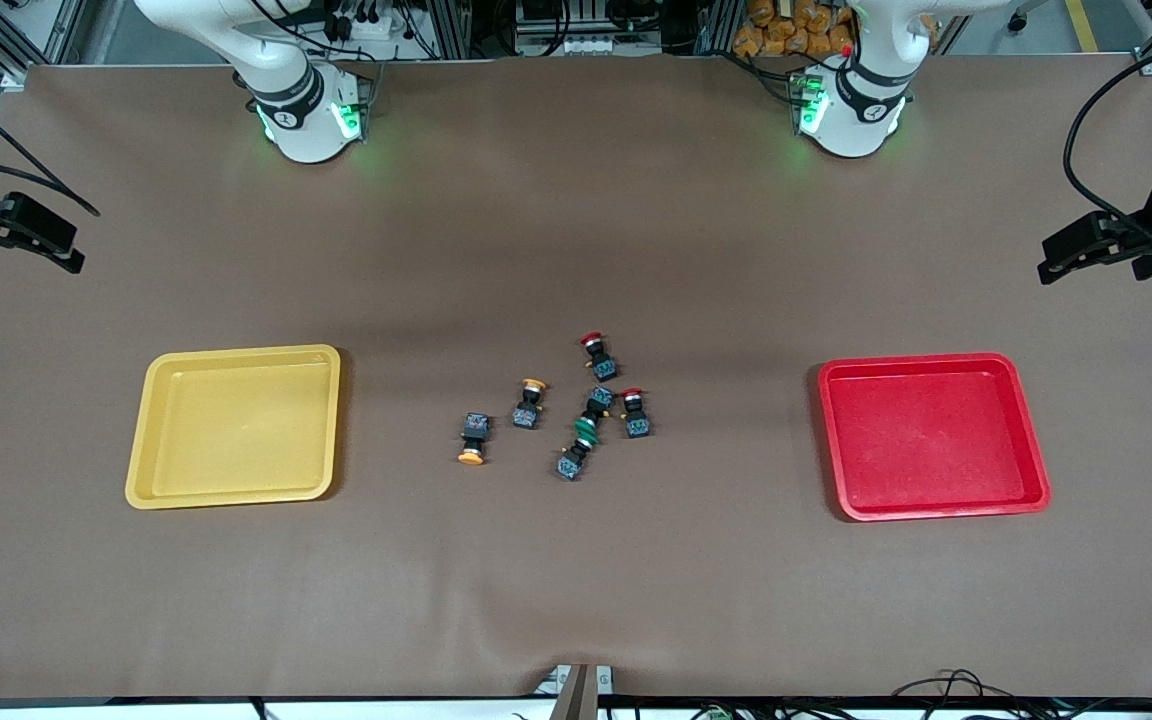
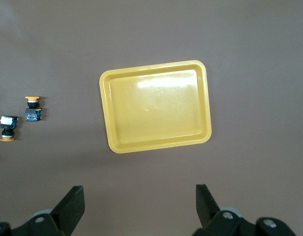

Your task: Place red and yellow buttons in trays

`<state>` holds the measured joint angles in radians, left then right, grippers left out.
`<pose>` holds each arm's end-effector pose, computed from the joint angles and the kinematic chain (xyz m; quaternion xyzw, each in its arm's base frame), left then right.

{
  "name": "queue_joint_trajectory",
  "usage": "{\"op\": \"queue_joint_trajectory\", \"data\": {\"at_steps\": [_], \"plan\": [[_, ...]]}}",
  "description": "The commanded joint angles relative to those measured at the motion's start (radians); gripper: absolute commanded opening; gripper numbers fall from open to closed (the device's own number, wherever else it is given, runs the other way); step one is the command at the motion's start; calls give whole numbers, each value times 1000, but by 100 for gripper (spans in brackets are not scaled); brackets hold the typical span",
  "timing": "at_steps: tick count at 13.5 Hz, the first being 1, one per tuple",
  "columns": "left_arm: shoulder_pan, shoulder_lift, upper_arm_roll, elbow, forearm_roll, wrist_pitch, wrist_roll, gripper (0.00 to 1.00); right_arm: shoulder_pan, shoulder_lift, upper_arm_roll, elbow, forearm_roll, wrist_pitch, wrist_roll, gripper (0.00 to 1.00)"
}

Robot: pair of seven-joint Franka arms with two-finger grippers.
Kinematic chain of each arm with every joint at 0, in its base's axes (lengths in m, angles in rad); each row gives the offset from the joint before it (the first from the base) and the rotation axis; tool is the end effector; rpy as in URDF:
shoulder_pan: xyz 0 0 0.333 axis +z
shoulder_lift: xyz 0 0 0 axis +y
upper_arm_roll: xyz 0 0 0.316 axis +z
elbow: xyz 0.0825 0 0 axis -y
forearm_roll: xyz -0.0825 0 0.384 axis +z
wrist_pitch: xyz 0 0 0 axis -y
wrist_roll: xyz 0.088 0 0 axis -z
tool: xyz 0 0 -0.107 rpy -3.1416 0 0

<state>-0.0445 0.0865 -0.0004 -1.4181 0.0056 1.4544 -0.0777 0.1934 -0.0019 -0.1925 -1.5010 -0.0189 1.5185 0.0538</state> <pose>0.5692 -0.0249 0.6371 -0.9995 -0.0166 0.0249 0.0043 0.5491 -0.0017 0.6537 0.9995 -0.0270 0.0099 0.0090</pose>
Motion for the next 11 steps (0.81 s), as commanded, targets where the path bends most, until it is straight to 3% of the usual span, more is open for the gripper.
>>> {"op": "queue_joint_trajectory", "data": {"at_steps": [1, 3, 11], "plan": [[8, -17, -7, 17, -13, -29, -16, 100, 38, 16, -4, 36, 26, 5, 1, 100], [9, -19, -4, 19, -16, -29, -10, 100, 37, 19, -7, 36, 43, 63, 1, 100], [11, -50, 7, 13, -19, -31, -4, 100, 80, 19, -5, 88, 86, 54, 12, 100]]}}
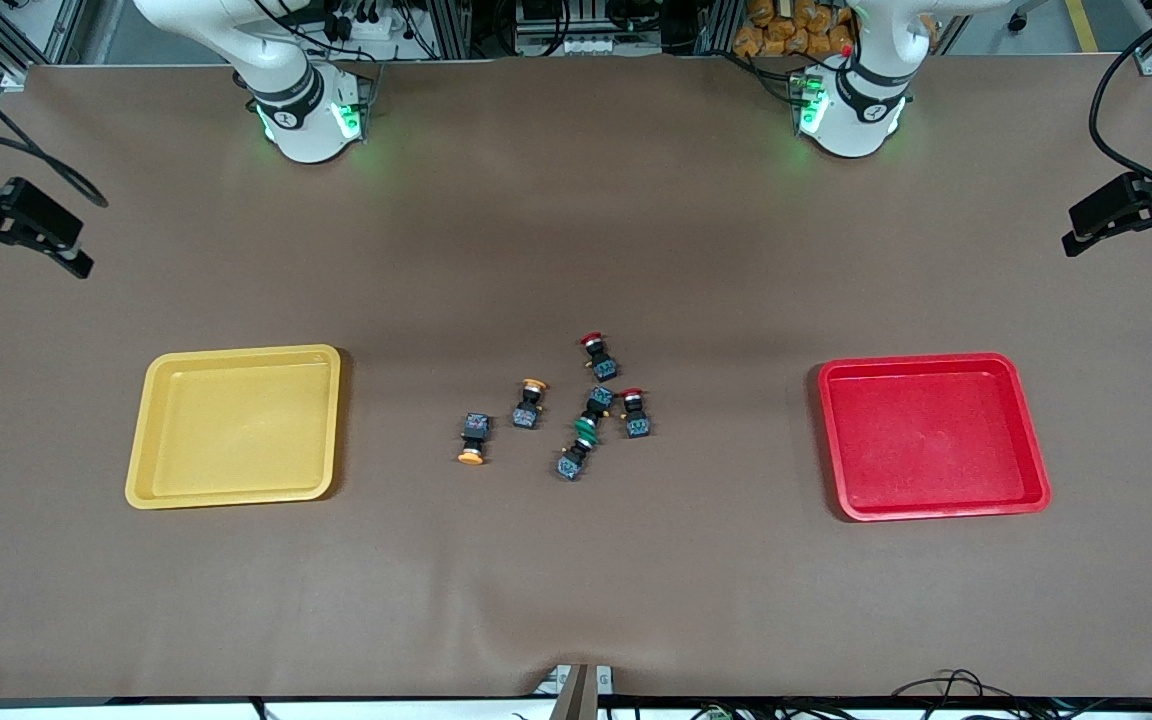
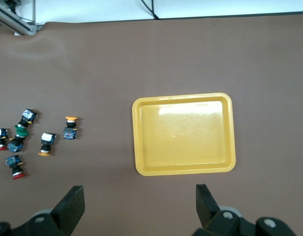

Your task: Place red and yellow buttons in trays

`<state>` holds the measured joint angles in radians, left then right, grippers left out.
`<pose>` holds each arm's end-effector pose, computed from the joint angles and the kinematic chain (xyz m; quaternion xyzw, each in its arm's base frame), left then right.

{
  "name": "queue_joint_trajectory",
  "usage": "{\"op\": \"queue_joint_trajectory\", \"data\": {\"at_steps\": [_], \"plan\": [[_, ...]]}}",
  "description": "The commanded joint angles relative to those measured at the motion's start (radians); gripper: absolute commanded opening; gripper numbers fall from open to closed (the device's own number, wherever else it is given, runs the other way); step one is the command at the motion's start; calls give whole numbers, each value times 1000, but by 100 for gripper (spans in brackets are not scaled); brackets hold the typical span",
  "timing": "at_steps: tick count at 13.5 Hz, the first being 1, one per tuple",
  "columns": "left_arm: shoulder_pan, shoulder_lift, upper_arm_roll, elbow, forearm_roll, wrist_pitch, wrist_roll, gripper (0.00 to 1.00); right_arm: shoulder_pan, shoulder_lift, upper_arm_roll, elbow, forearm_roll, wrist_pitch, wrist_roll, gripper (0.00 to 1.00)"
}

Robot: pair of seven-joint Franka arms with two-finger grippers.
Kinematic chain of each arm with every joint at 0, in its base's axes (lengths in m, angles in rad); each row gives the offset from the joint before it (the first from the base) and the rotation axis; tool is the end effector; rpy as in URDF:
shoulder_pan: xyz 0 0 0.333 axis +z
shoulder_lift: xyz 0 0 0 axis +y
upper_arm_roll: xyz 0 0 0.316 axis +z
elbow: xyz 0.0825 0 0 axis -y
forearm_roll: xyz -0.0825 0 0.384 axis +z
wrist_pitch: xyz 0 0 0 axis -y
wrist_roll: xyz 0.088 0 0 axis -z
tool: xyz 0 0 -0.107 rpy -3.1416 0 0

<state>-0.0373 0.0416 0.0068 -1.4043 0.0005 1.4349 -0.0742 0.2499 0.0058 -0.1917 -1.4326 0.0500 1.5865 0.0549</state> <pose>0.5529 -0.0169 0.6670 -0.9997 -0.0219 0.0055 0.0007 0.5556 0.0381 0.6883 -0.9970 -0.0031 -0.0725 0.0285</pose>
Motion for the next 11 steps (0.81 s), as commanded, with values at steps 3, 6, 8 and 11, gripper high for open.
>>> {"op": "queue_joint_trajectory", "data": {"at_steps": [3, 6, 8, 11], "plan": [[4, 10, -4, -8, -13, -11, -4, 100, 23, 11, -12, 20, 8, -26, 9, 100], [-13, 73, -8, -5, -37, 9, -7, 100, -58, 8, -23, 26, 25, -100, 0, 100], [-15, 122, -10, -4, -86, 41, -15, 100, -74, 20, -23, 14, 36, -102, 0, 100], [-44, 210, -11, -4, -132, 117, -84, 100, -52, 29, -17, 14, 37, -105, 2, 100]]}}
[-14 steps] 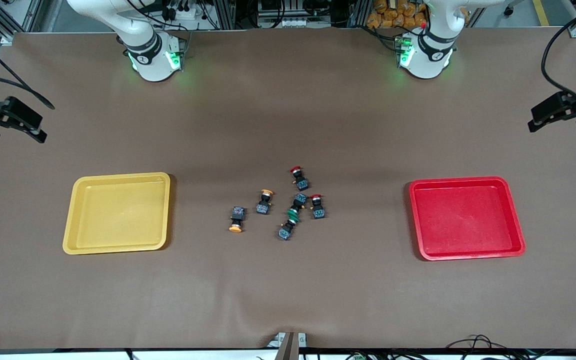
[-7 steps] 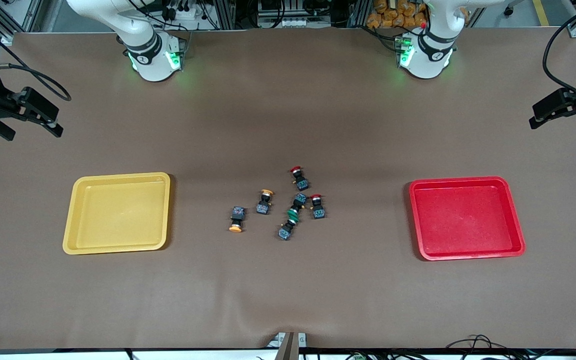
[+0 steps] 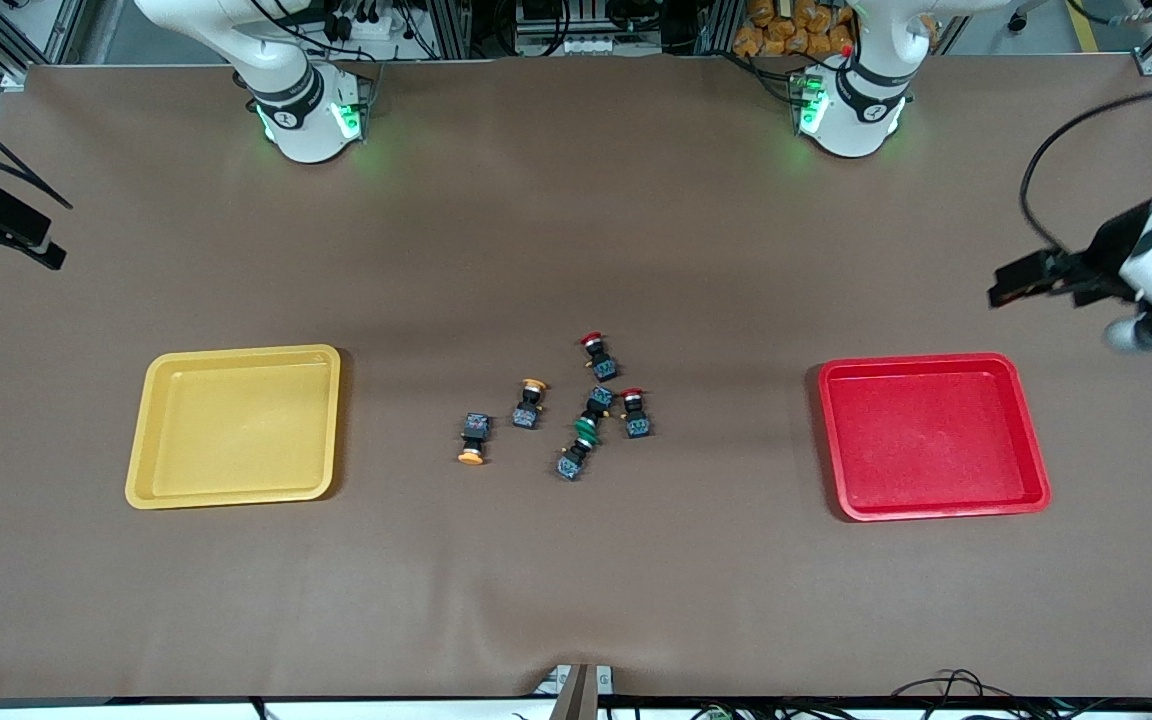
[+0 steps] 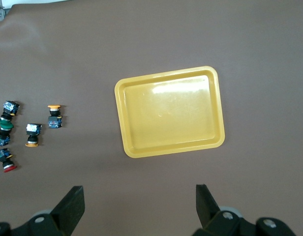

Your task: Place red and yellow buttons in trays

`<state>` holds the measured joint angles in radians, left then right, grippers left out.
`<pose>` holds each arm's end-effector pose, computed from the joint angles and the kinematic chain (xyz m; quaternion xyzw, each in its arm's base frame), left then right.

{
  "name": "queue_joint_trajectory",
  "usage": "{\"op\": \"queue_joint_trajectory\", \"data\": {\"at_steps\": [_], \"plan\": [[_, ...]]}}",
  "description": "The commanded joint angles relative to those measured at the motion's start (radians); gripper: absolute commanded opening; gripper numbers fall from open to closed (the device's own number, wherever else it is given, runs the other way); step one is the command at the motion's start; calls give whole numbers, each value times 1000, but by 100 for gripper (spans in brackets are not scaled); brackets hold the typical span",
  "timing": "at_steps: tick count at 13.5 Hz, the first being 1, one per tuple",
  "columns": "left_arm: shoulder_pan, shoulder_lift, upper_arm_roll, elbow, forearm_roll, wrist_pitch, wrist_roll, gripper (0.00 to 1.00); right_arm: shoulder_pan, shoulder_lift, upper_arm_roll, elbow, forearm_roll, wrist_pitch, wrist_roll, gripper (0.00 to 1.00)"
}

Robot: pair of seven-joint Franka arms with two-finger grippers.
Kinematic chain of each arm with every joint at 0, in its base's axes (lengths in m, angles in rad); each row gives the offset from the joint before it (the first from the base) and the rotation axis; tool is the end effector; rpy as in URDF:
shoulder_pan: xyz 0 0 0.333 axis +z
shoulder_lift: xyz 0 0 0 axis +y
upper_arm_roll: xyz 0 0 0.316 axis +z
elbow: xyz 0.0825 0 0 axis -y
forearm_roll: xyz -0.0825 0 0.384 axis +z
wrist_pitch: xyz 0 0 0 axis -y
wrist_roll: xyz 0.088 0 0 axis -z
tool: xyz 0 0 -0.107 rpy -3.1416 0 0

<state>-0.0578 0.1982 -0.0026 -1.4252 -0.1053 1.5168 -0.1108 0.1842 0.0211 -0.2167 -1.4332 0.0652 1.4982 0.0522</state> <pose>0.6053 -0.0482 0.5736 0.9969 0.0251 -0.0575 0.0481 0.5534 -0.0091 0.6712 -0.9985 0.0392 -0.0219 0.0304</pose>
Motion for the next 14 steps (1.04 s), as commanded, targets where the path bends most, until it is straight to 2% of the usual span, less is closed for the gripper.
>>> {"op": "queue_joint_trajectory", "data": {"at_steps": [1, 3, 6, 8, 12, 14], "plan": [[-55, 84, -2, 17, -30, 64, -79, 100, 23, 16, 8, 10, 21, -22, 0, 100], [-124, 145, -2, 17, -28, 126, -182, 100, 38, 45, 8, 7, 1, -27, -5, 100], [-206, 208, -2, 17, -31, 189, -335, 100, 40, 79, 11, 4, 10, -26, -133, 100], [-282, 248, -2, 17, -30, 247, -471, 100, 52, 95, 23, 0, 18, -9, -94, 100], [-379, 309, -2, 17, -31, 316, -653, 100, 43, 137, 189, -1, 21, 82, 232, 100], [-425, 357, -2, 17, -40, 397, -723, 100, 60, 161, 244, -6, 19, 123, 314, 100]]}}
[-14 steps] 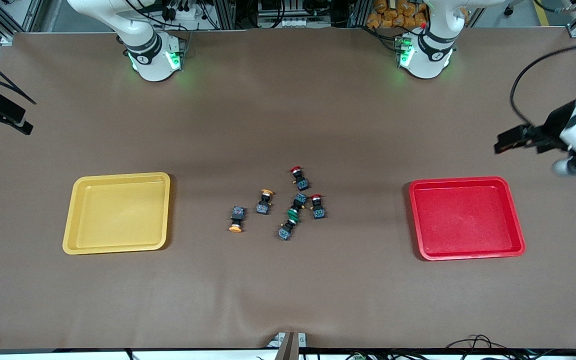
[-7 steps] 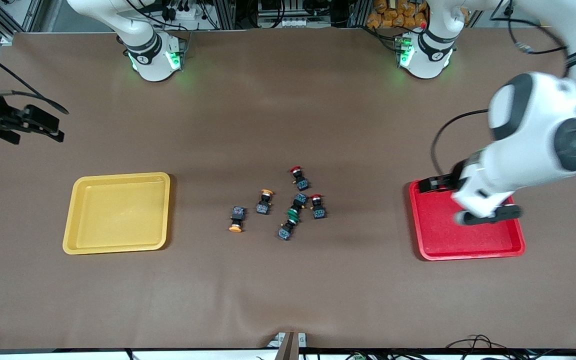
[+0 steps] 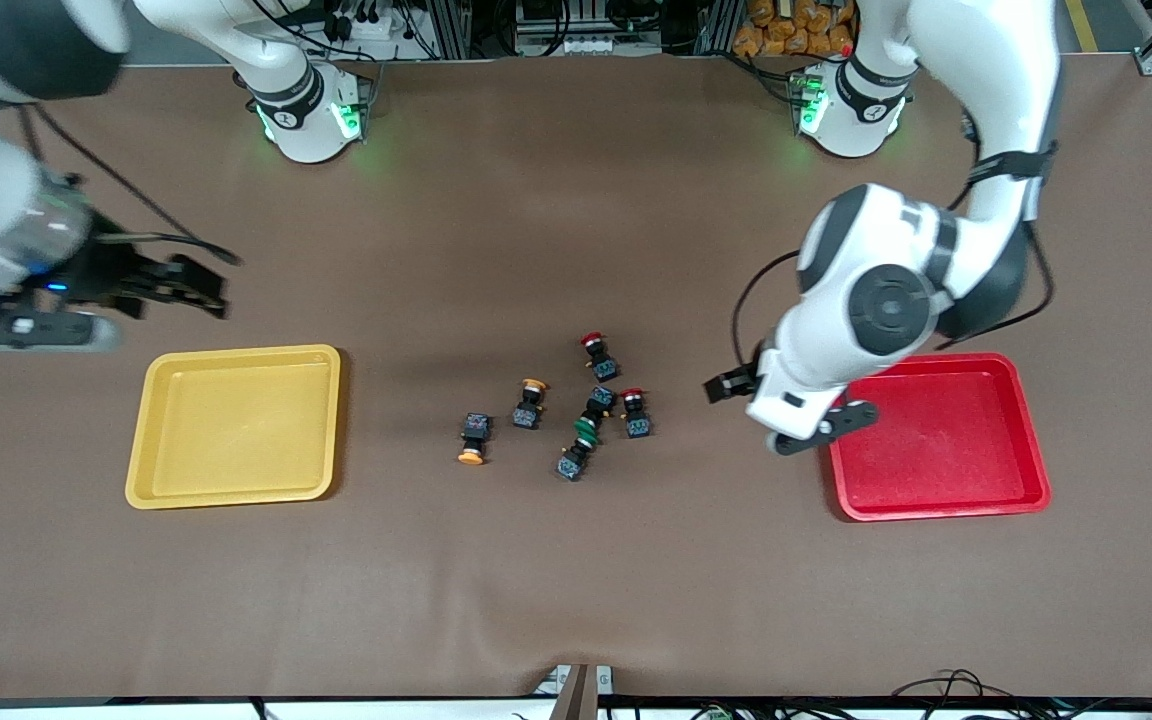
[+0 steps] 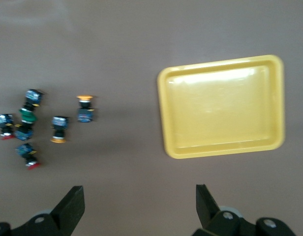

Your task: Place red and yellow buttons in trays

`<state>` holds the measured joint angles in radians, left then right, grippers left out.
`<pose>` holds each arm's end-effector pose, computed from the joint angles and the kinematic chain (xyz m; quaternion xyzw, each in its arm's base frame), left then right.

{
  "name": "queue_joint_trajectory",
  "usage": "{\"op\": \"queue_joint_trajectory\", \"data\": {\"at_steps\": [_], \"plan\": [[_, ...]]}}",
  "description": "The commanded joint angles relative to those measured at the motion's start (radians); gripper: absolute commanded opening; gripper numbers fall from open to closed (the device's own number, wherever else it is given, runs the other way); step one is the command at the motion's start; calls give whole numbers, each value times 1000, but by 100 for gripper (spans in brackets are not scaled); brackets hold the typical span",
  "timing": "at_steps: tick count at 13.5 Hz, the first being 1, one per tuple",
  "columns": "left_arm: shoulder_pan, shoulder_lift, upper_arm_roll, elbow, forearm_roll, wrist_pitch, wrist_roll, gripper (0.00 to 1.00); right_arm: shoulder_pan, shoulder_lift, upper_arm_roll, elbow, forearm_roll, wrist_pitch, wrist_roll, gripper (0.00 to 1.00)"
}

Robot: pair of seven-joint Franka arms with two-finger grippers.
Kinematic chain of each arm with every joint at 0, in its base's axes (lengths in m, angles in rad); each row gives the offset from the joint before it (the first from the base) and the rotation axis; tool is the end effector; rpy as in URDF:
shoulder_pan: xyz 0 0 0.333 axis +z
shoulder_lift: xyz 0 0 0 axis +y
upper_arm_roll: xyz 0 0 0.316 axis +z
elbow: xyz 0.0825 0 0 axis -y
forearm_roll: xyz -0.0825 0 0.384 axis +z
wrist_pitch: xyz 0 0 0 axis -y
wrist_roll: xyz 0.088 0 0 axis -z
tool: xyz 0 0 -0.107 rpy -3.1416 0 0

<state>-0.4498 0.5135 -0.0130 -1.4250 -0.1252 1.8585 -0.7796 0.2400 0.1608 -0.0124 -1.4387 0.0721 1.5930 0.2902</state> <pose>0.6178 -0.3173 0.3936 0.9813 0.1779 -0.0688 0.0276 0.5881 0.1446 0.5959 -0.9989 0.0321 0.0121 0.0330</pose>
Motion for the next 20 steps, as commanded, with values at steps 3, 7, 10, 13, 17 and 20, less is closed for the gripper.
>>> {"op": "queue_joint_trajectory", "data": {"at_steps": [3, 7, 10, 13, 17, 20], "plan": [[-79, 137, 10, 18, -16, 184, -76, 100, 102, 89, 64, -60, -3, 235, 281, 100], [-125, 230, 13, 17, -10, 347, -104, 100, 151, 236, 80, -66, -20, 395, 377, 100], [-141, 282, 13, 18, -8, 410, -104, 100, 156, 308, 83, -68, -54, 424, 382, 100], [-159, 327, 14, 18, -5, 439, -104, 100, 157, 376, 81, -94, -55, 516, 417, 100], [-179, 356, 16, 17, -8, 455, -105, 100, 186, 498, 77, -140, -57, 752, 469, 100], [-172, 350, 16, 18, -8, 453, -93, 31, 209, 574, 71, -138, -89, 821, 483, 100]]}}
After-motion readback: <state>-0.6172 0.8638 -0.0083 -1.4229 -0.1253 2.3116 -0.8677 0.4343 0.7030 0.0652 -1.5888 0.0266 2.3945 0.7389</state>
